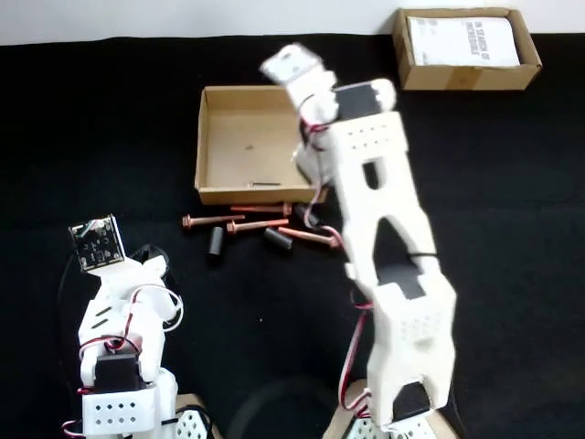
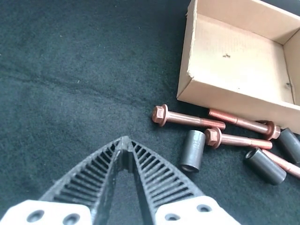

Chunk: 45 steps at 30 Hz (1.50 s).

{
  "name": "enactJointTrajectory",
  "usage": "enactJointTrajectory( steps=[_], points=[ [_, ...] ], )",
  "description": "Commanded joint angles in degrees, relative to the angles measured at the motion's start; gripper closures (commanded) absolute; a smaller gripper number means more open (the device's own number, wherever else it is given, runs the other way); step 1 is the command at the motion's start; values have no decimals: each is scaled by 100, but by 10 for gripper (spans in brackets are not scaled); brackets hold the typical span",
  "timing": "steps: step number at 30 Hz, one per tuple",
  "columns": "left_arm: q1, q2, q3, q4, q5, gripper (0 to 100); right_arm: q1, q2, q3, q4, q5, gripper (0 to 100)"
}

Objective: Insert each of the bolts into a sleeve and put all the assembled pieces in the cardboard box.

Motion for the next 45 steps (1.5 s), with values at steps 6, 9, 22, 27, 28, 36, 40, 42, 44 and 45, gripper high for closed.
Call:
enactJointTrajectory(
  steps=[6, 9, 22, 27, 28, 36, 40, 42, 44, 45],
  points=[
    [251, 4, 84, 176, -35, 989, 171, -3240, 1798, 92, -281, 991],
    [356, 4, 84, 273, -35, 989, 215, -4277, 2835, 84, -695, 991],
    [875, 4, 84, 879, -545, 989, 3178, -7873, 6615, -840, -1767, 991],
    [1182, 4, 31, 1310, -765, 989, 4391, -9455, 8259, -1736, -1723, 991],
    [1200, 4, 31, 1363, -835, 989, 4673, -9824, 8593, -1947, -1714, 991],
    [1235, 242, -435, 1574, -1415, 990, 6677, -12312, 11240, -3767, -1705, 991],
    [1226, 1437, -1464, 1556, -1486, 990, 7222, -12945, 12435, -4602, -1503, 991],
    [1226, 2413, -2308, 1574, -1468, 990, 7442, -12875, 12769, -4971, -1407, 991],
    [1270, 3512, -3204, 1688, -1468, 990, 7618, -12840, 12989, -5314, -1398, 991],
    [1367, 4084, -3679, 1846, -1468, 990, 7670, -12840, 13086, -5455, -1398, 991]
  ],
)
